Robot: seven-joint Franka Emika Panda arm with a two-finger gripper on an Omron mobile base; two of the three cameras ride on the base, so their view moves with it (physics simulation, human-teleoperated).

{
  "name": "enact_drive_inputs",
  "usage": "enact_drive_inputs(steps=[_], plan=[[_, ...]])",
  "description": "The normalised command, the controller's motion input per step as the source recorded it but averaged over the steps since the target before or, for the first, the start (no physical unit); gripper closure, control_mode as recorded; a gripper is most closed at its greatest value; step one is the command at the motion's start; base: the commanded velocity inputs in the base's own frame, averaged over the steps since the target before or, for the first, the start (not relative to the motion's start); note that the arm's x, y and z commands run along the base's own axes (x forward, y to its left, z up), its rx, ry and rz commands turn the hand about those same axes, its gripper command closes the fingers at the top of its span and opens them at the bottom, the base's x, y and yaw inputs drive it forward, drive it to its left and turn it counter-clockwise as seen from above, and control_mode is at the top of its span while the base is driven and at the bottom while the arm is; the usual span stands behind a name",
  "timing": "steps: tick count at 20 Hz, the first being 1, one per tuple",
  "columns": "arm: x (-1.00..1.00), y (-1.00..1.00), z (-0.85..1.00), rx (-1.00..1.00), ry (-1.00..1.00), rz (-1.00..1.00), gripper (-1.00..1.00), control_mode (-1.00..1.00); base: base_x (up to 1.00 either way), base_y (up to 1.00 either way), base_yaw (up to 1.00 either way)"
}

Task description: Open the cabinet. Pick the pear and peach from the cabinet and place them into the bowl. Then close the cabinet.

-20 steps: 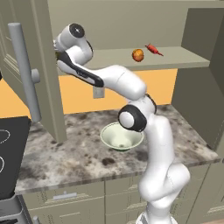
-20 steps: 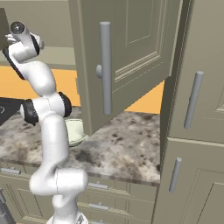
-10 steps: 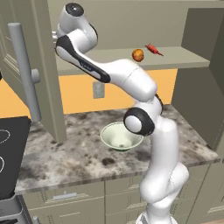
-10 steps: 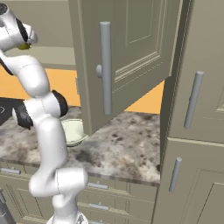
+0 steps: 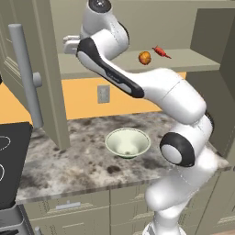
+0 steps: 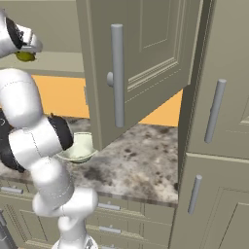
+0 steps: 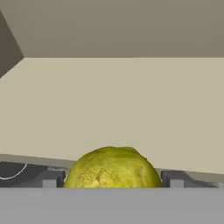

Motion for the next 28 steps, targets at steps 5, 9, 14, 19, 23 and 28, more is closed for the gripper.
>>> enact_drive_inputs(steps=[5,9,14,19,23,28], plan=[[-1.0,-1.0,-0.33,0.09,0.0,-0.01,1.0,-1.0,0.0,0.0,0.0],[-1.0,-1.0,-0.65,0.06,0.08,-0.02,1.0,-1.0,0.0,0.0,0.0],[-1.0,-0.95,-0.44,0.05,0.36,-0.11,1.0,-1.0,0.0,0.0,0.0],[-0.61,-0.43,-0.87,-0.03,0.57,-0.15,1.0,-1.0,0.0,0.0,0.0],[0.02,0.0,-0.47,-0.06,0.0,0.0,1.0,-1.0,0.0,0.0,0.0],[0.09,0.0,-0.71,-0.01,-0.07,0.0,1.0,-1.0,0.0,0.0,0.0]])
